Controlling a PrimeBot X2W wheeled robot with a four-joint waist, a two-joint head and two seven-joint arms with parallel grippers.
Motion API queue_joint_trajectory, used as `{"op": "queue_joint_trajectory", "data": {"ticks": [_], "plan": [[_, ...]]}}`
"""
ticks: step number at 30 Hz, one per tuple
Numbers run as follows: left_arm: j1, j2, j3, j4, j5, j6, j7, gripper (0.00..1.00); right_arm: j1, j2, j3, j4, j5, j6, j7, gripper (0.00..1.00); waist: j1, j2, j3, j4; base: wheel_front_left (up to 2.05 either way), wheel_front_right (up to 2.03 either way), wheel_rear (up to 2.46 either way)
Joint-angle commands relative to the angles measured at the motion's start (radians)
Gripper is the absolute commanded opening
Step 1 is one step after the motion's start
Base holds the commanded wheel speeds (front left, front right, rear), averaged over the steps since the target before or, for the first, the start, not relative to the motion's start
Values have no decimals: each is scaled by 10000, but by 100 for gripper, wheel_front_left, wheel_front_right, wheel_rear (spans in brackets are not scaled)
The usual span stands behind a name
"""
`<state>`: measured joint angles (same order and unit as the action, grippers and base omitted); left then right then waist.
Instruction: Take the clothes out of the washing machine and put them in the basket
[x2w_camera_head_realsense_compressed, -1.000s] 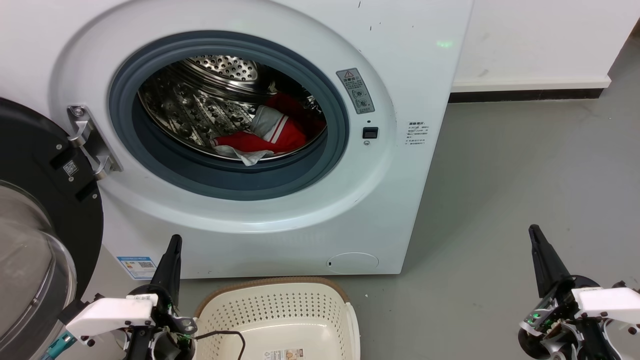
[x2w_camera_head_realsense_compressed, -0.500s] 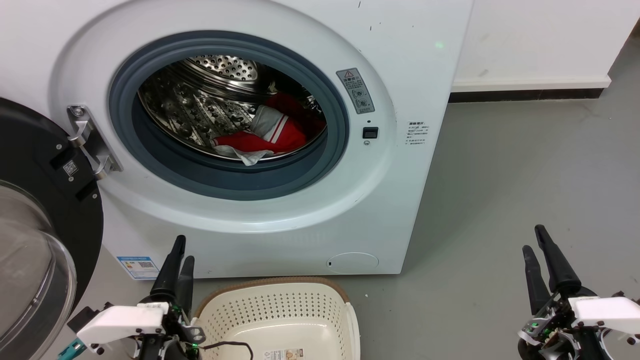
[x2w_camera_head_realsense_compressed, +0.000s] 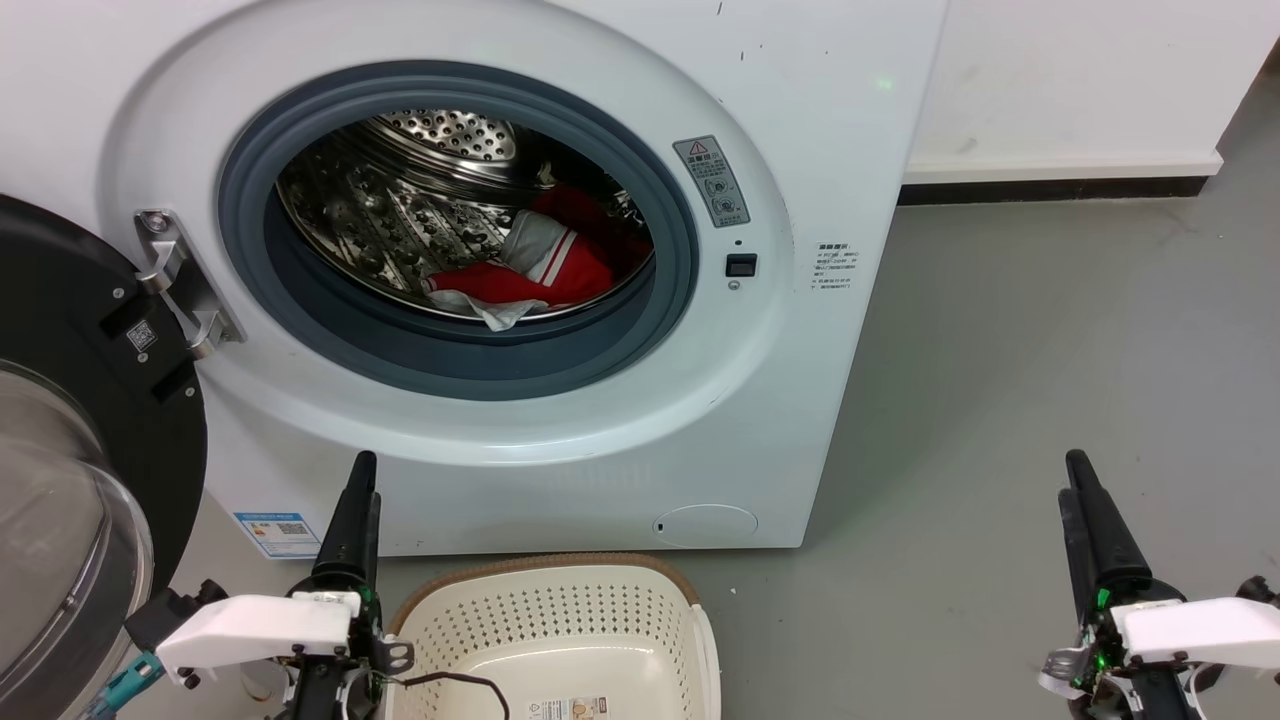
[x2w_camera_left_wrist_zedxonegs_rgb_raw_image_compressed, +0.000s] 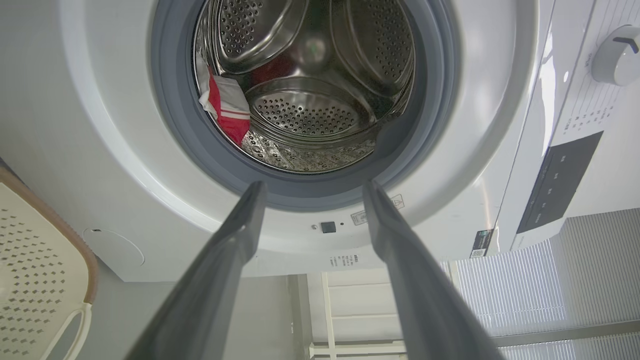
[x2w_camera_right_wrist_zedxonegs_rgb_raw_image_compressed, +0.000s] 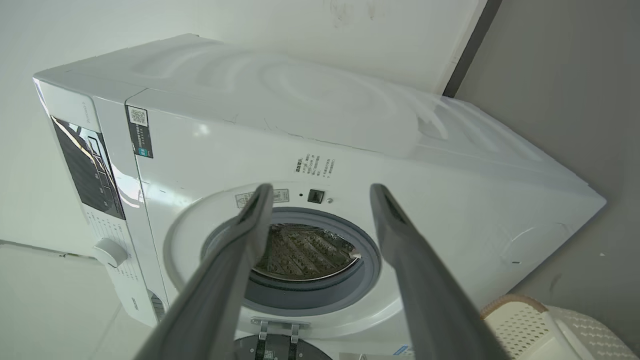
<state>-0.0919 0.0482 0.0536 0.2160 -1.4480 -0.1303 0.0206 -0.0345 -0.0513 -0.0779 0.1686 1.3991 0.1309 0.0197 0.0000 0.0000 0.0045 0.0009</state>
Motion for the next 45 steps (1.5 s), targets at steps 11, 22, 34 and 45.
{"op": "queue_joint_trajectory", "data": {"ticks": [11,22,34,45], "plan": [[-229,24,-372,-615,2546,201,-509,100,288,-7,67,-582,-3119,-1,-504,100,0,0,-17,15,0,0,0],[-68,25,-820,-943,4635,535,-903,100,546,-4,107,-831,-5231,-1,-897,100,0,0,-41,42,0,0,0],[-6,25,-1180,-957,6137,796,-1256,100,760,-1,198,-1062,-7069,-1,-1208,100,0,0,-58,75,0,0,0],[-38,26,-1516,-785,7569,999,-1582,100,982,2,293,-1351,-8394,-1,-1303,100,0,0,-71,76,0,0,0]]}}
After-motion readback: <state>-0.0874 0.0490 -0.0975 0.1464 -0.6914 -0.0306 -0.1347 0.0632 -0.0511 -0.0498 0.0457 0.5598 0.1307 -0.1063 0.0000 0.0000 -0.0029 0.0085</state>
